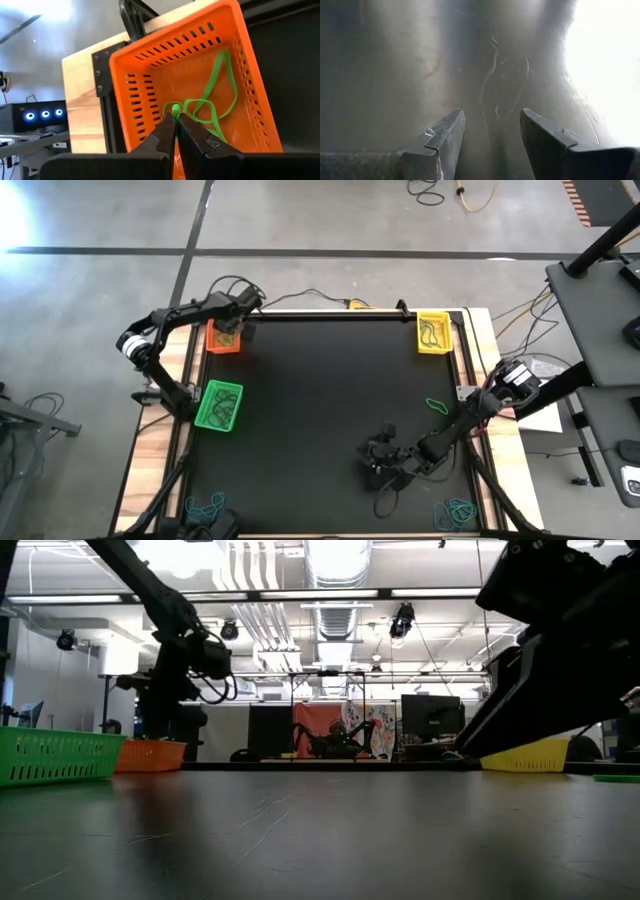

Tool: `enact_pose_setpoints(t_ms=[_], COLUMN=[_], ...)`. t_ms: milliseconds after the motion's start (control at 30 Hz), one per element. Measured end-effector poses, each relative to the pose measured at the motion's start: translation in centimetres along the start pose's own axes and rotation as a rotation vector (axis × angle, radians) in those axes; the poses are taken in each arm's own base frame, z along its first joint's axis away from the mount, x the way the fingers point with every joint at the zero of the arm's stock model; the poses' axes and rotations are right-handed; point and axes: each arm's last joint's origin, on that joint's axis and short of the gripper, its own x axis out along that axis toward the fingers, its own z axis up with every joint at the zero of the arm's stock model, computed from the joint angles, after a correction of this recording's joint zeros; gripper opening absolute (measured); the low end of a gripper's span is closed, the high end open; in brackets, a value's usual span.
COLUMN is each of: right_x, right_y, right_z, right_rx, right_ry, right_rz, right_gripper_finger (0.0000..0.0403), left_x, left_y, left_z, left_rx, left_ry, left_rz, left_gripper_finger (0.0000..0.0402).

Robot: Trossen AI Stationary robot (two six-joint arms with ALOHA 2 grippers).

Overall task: Sort rubber bands into baskets
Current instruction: Put the bottom left green rubber band into the orange bin, then put the bottom left blue rubber band into the yellow bin

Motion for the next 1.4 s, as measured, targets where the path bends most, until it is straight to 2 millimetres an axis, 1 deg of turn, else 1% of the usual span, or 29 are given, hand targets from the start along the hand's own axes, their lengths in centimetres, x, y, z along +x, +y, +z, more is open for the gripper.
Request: enact_pose_setpoints(t_ms=[300,467,567,700,867,933,1033,1100,1200,1300,1400], right_x=[0.1,0.1,0.1,0.1,0.1,0.1,0.1,0.1,0.1,0.1,0.1], right_y=[-0.4,-0.4,-0.4,-0.4,-0.4,-0.4,-0.4,-0.4,-0.4,-0.4,-0.4], right_z=[0.5,0.6,0.6,0.6,0.6,0.6,0.5,0.5,0.6,0.6,0.6], right_rx=[-0.020,-0.017,-0.016,-0.015,0.003,0.003,0.002,0.002,0.003,0.005,0.011], right_ry=[-0.103,-0.102,-0.101,-0.101,-0.101,-0.101,-0.101,-0.101,-0.101,-0.103,-0.109], right_rz=[-0.125,-0.126,-0.125,-0.125,-0.123,-0.123,-0.123,-0.123,-0.122,-0.121,-0.117], right_gripper_finger=[0.0187,0.0187,0.0187,0.0187,0.0187,0.0187,0.0187,0.0187,0.0187,0.0187,0.0187], left_x=[1.5,2.2,2.6,2.6,1.8,1.2,-0.4,-1.7,-4.4,-7.3,-10.4], left_y=[-1.1,-1.6,-1.8,-1.9,-1.3,-1.2,-0.8,-0.6,-0.3,0.1,0.4], left_z=[0.0,-0.1,-0.1,-0.1,0.0,-0.1,-0.4,-0.8,-1.5,-2.6,-4.3], left_rx=[0.026,0.053,0.061,0.062,0.064,0.082,0.094,0.107,0.124,0.146,0.192], left_ry=[0.034,0.060,0.066,0.065,0.040,0.031,0.006,-0.021,-0.098,-0.161,-0.200], left_rz=[0.010,0.021,0.027,0.031,0.011,-0.007,-0.037,-0.052,-0.113,-0.254,-0.472], left_gripper_finger=[0.0000,0.0002,0.0018,0.0049,0.0093,0.0106,0.0119,0.0123,0.0125,0.0125,0.0125])
